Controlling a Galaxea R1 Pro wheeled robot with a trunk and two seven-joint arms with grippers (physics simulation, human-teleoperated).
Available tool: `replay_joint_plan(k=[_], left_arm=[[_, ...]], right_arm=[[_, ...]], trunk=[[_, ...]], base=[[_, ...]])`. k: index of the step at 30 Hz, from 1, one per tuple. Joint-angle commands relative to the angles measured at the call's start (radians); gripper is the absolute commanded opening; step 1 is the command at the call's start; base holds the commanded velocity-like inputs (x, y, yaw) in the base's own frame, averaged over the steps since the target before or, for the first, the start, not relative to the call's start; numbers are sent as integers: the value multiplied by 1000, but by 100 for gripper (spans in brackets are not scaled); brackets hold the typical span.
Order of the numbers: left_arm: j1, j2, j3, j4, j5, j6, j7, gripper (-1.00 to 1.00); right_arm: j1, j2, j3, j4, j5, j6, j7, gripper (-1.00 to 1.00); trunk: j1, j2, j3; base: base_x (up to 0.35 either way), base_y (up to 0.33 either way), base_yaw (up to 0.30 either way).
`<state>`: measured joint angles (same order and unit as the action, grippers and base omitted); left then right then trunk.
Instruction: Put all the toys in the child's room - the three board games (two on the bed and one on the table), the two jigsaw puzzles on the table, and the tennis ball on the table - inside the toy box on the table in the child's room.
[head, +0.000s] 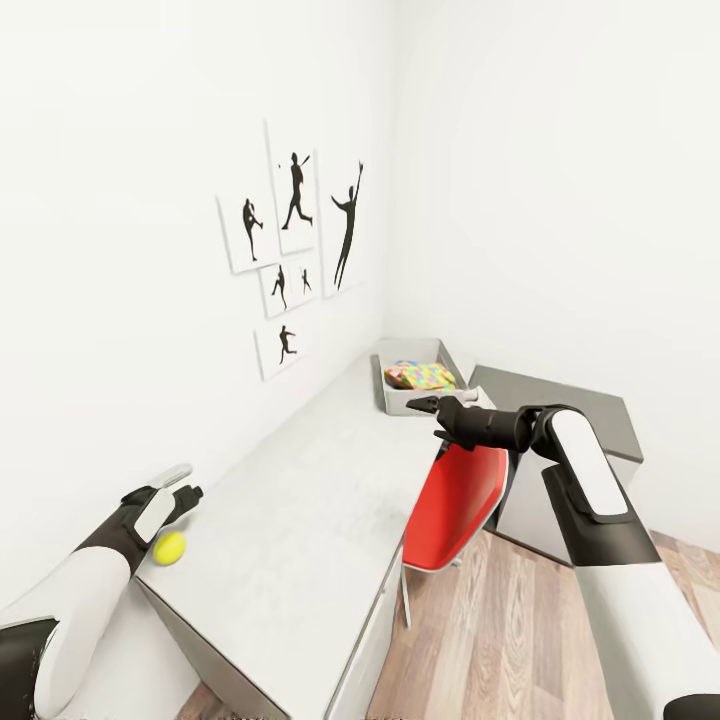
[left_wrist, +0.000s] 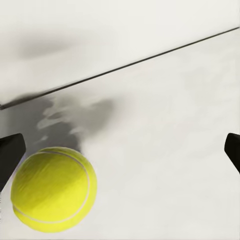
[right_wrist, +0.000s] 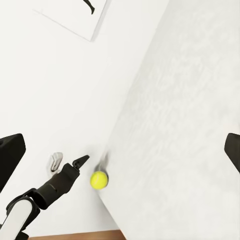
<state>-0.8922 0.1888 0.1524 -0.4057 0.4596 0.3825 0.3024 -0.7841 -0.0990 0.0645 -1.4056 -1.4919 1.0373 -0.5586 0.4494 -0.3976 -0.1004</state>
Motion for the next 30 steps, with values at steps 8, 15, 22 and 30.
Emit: replay_joint_plan(k=[8, 15, 22, 30], left_arm=[[-1, 0, 0, -1, 11, 6, 14, 100], [-1, 0, 0, -1, 11, 7, 17, 100], [-1, 3, 0, -1, 13, 8, 19, 100], [-1, 10, -1, 1, 14, 13, 20, 100]], right_arm=[[-1, -1, 1, 0, -10, 0, -10, 100], [-1, -1, 1, 0, -10, 0, -10, 100], [-2, -1, 1, 0, -10, 0, -10, 100], [-2, 0, 1, 0, -10, -2, -10, 100]], trunk=[[1, -2, -15], [1, -2, -27], [1, -2, -38], [1, -2, -51]], base=[[0, 0, 0], [0, 0, 0], [0, 0, 0], [0, 0, 0]])
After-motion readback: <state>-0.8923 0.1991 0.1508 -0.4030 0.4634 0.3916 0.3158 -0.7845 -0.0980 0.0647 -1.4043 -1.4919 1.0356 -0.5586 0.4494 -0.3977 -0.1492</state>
